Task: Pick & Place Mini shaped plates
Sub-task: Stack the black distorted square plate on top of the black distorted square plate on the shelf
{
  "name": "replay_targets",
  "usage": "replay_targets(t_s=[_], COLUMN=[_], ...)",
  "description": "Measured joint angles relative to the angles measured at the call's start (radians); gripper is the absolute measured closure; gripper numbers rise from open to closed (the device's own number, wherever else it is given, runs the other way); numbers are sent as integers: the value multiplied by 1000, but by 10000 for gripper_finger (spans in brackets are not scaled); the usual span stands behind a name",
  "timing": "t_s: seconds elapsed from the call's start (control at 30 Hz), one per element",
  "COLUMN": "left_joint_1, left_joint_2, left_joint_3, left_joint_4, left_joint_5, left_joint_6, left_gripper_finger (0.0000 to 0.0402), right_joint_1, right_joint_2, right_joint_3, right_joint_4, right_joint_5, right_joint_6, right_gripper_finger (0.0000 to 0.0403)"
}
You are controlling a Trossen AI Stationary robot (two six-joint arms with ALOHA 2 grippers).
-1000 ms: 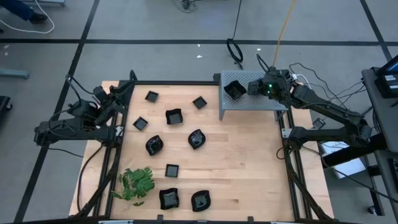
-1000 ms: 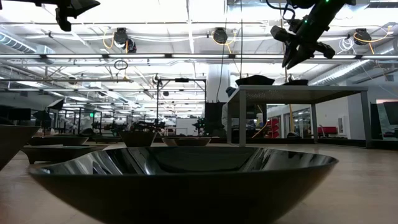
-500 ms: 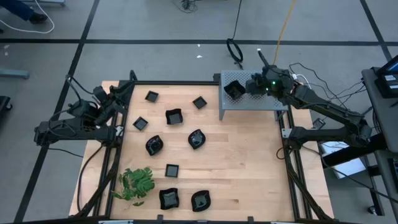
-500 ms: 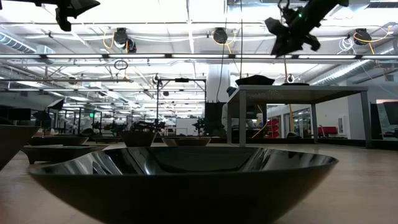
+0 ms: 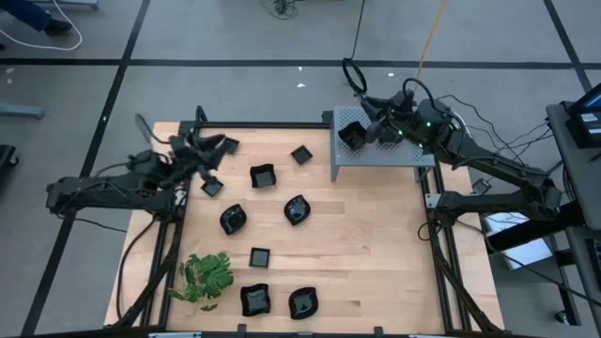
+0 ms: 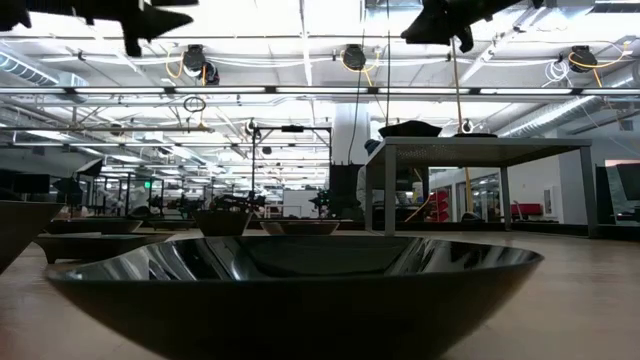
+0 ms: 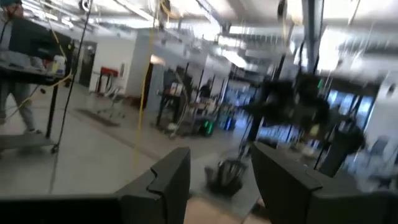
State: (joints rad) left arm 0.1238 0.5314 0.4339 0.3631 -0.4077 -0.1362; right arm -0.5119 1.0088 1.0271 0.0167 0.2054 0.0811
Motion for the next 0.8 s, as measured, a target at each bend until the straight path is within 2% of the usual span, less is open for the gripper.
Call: replay_targets(t_s=[0.4, 0.5, 0.67, 0.8], left_joint_1=[0, 0, 0, 1], left_joint_2=[254, 310, 437, 550], left_joint_3=[5, 58, 173, 215], left_joint_4=[-109, -273, -644, -763], left_joint_5=[32, 83, 119, 136], left_joint_6=[-31, -30, 57, 146], left_gripper_finger=[229, 229, 229, 229], right_joint_1=[3, 3, 3, 4], right_joint_2=[0, 0, 0, 0], right_joint_3=[0, 0, 0, 0], right_joint_4=[-6, -6, -8, -10], right_joint_5=[1, 1, 1, 1], right_joint_6=[0, 0, 0, -5], right_gripper_finger=[324, 323, 325, 323])
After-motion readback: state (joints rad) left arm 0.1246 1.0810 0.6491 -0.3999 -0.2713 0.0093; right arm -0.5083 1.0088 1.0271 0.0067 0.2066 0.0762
